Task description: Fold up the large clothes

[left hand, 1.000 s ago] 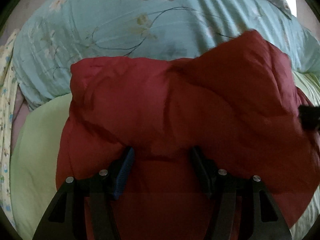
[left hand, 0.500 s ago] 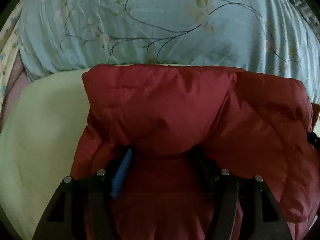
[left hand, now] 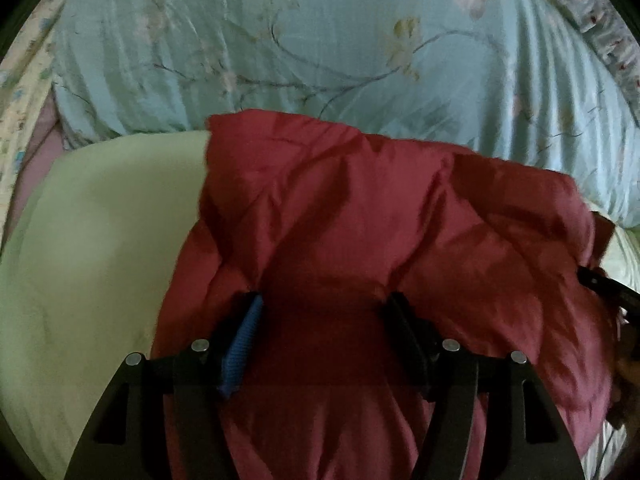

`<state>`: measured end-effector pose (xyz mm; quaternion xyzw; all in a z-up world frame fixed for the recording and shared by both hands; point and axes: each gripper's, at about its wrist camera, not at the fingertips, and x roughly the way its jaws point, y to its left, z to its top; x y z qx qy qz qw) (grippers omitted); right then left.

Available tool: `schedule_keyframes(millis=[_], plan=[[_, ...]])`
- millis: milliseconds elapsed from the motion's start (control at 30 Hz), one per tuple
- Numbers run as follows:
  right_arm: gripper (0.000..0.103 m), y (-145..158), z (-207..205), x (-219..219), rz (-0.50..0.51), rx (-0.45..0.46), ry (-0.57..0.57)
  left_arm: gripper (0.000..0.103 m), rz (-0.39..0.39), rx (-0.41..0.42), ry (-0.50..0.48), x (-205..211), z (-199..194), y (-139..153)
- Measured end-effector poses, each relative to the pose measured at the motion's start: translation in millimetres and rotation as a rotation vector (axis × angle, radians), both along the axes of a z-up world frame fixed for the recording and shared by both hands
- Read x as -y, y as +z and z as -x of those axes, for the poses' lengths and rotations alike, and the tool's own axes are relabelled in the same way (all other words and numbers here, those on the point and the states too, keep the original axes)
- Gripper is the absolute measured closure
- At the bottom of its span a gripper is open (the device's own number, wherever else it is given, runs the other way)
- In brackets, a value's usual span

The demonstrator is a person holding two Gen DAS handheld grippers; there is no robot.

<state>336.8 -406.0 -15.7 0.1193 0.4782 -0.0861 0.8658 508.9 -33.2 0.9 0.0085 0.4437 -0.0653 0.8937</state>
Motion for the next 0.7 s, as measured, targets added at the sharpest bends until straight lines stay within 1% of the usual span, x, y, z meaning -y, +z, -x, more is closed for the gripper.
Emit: schedule_keyframes(millis=[67, 133, 167, 200, 267, 300, 400, 500, 633, 667, 700], plan=[[0.035, 0, 1, 0, 0.001, 0.000, -0.001, 0.038, -0.029, -0.003, -0.002, 0, 2, -4], [0.035, 3, 3, -3, -0.003, 0.009, -0.001, 0.038, -0.072, -0.021, -0.003, 3, -2, -14], [0.034, 6, 5, -4, -0.008, 0.012, 0.000, 0.037, -0.090, -0.022, -0.005, 3, -7, -18], [0.034, 13, 11, -5, -0.015, 0.020, -0.003, 0.037, -0.092, -0.031, -0.003, 3, -12, -19], [0.034, 27, 26, -8, -0.027, 0.046, -0.008, 0.038, -0.080, -0.047, 0.001, 3, -16, -18], [0.034, 31, 32, -9, -0.032, 0.054, -0.007, 0.038, -0.072, -0.039, -0.001, 1, -12, -13], [0.031, 48, 60, -11, -0.051, 0.081, 0.010, 0.038, -0.041, -0.012, -0.009, -6, 6, -2], [0.029, 63, 86, -12, -0.043, 0.097, 0.014, 0.038, 0.001, 0.009, -0.030, -14, 27, 11], [0.028, 69, 110, 0, -0.048, 0.097, -0.003, 0.031, 0.047, 0.023, -0.046, -30, 55, 28], [0.028, 69, 117, 4, -0.055, 0.096, -0.013, 0.026, 0.055, 0.029, -0.043, -35, 62, 33], [0.027, 70, 120, 7, -0.061, 0.095, -0.021, 0.024, 0.064, 0.034, -0.043, -42, 66, 41]])
